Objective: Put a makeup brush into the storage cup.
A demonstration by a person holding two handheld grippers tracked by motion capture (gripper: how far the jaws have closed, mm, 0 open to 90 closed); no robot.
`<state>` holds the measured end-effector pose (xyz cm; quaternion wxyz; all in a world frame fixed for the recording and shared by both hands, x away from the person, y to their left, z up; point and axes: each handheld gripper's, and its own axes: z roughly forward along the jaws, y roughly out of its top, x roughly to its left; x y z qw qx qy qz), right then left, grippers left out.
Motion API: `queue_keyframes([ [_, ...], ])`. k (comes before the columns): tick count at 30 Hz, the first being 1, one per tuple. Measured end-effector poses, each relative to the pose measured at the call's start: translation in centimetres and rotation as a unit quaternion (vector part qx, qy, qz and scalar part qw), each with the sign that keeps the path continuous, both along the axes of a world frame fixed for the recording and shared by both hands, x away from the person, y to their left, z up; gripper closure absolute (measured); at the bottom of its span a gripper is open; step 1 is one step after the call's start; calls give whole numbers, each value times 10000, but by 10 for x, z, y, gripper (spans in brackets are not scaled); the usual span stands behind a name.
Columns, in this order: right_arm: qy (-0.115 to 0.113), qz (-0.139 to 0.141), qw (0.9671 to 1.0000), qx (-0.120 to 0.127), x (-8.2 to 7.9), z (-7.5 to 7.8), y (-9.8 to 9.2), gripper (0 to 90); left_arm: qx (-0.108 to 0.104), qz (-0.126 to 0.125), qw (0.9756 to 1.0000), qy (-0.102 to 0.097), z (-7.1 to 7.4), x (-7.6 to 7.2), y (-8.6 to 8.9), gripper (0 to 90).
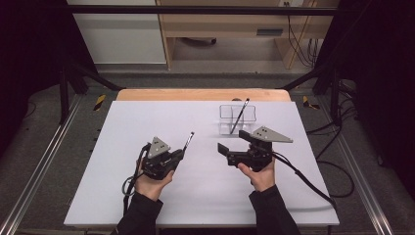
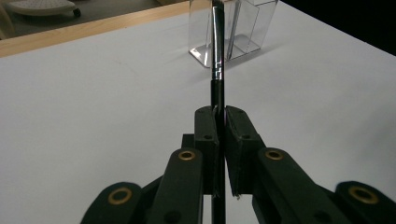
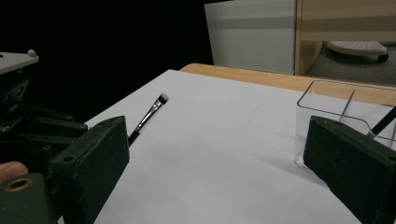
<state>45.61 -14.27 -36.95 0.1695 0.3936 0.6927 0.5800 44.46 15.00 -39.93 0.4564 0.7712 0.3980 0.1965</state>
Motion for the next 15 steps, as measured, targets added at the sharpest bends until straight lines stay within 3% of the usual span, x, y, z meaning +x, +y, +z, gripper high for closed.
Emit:
queue_keyframes([
  [15,200,107,9993,284,11,-7,19,90,-214,61,9995,-211,-4,-1,-5,832],
])
